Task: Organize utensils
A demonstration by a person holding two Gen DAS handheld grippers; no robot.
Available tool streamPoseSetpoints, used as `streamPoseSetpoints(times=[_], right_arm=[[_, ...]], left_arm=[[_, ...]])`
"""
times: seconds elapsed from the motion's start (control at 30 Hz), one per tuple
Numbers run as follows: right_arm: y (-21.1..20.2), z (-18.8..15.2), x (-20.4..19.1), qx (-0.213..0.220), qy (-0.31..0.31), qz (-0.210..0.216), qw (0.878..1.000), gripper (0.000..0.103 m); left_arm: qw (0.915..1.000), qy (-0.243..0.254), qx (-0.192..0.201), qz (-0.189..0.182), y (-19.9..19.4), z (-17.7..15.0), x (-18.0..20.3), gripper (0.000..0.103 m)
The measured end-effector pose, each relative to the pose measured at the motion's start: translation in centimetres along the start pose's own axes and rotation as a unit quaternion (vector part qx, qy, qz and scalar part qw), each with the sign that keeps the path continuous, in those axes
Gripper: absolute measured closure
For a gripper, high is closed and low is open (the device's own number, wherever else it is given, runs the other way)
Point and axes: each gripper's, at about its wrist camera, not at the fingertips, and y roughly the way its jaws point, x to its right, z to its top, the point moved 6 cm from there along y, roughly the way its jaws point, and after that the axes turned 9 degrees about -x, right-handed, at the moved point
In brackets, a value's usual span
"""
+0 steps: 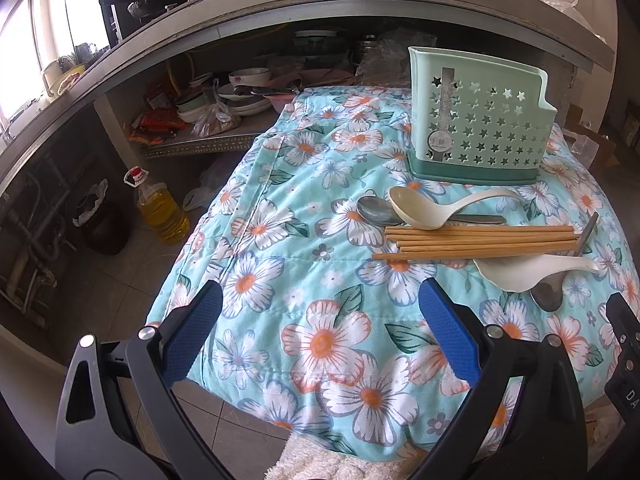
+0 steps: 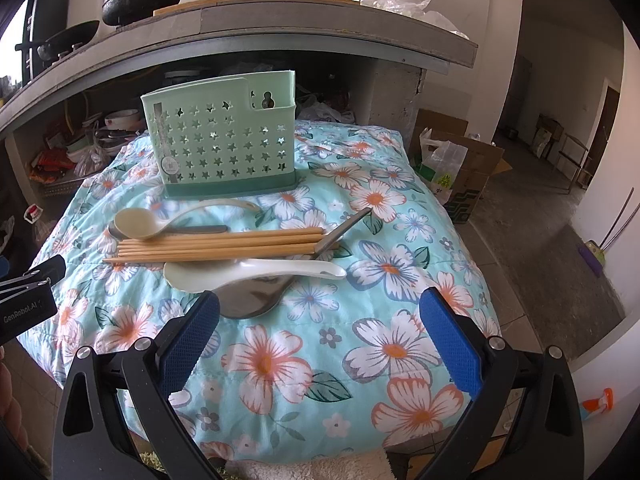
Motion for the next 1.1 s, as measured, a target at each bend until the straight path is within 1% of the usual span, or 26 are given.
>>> streamPoseSetpoints(times=[0.53, 0.8, 0.93, 1.1], right_arm=[[-0.09, -0.05, 0.08, 0.0, 0.002, -0.001, 1.0, 0.005], [-0.14, -0.03, 0.37, 0.002, 0.004, 0.0, 1.0, 0.005], [-0.12, -0.06, 0.33, 0.001, 0.005, 0.001, 1.0, 0.005], [0.29, -0.44, -0.29, -0.007, 0.003, 0.012, 1.0, 0.005]], left_arm=[[1.0, 0.002, 0.001, -0.004, -0.28, 0.19, -0.12, 0.008], [0.9998, 0.012, 0.001, -0.017, -0.34, 0.77, 0.19, 0.008], [0.9996, 0.008, 0.001, -0.025, -0.25, 0.72, -0.19, 0.008], [0.9992, 0.016, 0.002, -0.037, 0.02, 0.83, 0.05, 0.008]])
